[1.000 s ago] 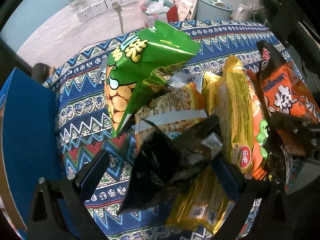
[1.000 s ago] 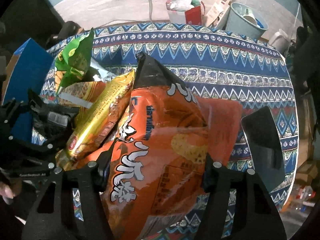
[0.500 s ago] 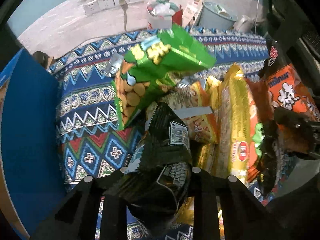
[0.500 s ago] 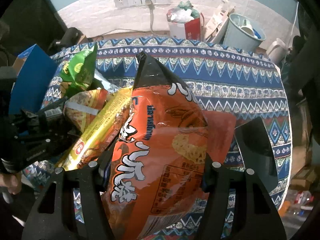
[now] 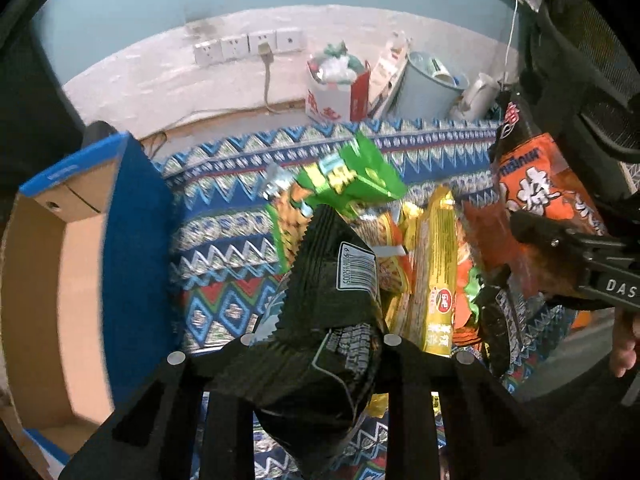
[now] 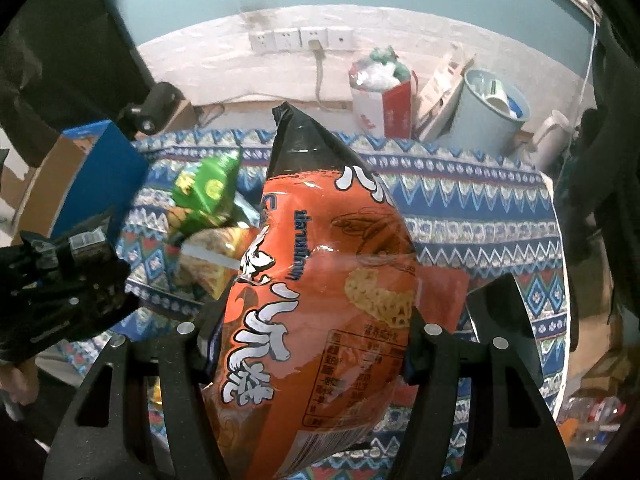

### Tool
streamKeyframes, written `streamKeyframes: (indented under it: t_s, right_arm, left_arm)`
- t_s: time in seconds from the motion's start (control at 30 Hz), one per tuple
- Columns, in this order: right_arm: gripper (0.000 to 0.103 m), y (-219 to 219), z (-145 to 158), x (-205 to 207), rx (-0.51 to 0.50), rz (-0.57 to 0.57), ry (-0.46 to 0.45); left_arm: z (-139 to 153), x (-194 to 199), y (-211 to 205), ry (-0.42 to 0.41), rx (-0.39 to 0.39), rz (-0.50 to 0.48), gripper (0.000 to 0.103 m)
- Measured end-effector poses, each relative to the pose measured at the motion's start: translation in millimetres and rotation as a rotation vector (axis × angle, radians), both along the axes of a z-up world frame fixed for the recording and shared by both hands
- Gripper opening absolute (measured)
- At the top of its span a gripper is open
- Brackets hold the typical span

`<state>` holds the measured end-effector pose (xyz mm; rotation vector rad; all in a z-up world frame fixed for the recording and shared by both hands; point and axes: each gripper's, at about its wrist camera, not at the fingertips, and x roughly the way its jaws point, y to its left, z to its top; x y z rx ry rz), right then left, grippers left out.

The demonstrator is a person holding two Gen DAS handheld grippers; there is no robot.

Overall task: Organize snacks
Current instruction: 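Carry the black bag into the box and open the left tool while the right tool carries the orange bag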

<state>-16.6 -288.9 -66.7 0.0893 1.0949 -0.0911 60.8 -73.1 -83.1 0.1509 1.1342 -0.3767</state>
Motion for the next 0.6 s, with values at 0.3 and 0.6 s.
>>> streamKeyframes:
  t_s: [0.3,0.6]
  right_arm:
    - [0.063,37.6,21.7,15.1,-0.015,0.065,-0.052]
    - [0.063,83.0,35.0,37.7,0.002,0.125,-0.076]
  left_arm:
    - [30.5,-4.3,35.8,-0.076,-0.009,0.06,0.024]
    - [50.3,0.3,81.1,-0.131,-0.002,0.152,0.024]
